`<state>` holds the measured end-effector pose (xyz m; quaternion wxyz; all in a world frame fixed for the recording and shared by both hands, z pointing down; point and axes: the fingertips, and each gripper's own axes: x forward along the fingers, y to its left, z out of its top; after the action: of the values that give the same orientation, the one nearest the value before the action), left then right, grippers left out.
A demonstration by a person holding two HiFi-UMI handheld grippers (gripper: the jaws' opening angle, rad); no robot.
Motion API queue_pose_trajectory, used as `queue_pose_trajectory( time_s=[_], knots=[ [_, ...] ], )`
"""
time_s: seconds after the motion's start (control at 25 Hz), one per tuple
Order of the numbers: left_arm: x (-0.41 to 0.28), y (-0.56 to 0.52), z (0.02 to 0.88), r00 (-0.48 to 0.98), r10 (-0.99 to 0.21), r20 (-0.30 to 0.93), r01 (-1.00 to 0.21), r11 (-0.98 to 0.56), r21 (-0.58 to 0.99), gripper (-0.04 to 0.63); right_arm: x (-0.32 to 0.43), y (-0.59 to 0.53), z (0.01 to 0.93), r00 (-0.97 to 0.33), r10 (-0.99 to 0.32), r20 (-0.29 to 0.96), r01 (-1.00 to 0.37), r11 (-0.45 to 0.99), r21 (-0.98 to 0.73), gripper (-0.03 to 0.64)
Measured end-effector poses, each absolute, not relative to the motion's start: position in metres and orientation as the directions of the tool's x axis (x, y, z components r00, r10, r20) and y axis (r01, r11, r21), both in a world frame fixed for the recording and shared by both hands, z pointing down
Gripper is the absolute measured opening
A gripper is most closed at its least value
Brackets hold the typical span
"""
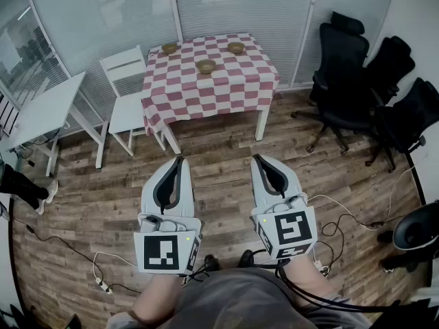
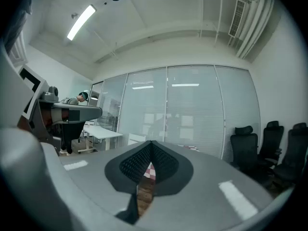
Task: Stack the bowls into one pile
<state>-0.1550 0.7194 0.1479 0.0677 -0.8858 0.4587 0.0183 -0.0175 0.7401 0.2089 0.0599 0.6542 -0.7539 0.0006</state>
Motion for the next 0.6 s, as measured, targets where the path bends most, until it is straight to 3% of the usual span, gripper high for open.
queue_pose_trajectory(
  time_s=[0.6],
  knots=[
    [-0.1,0.723,0.164,0.545,-0.834,-0.08,-0.838,-0.539,-0.09,0.0,0.045,0.736,0.223,-0.177,-0.98,0.095,-0.984,0.179,0.019,0.028]
  ],
)
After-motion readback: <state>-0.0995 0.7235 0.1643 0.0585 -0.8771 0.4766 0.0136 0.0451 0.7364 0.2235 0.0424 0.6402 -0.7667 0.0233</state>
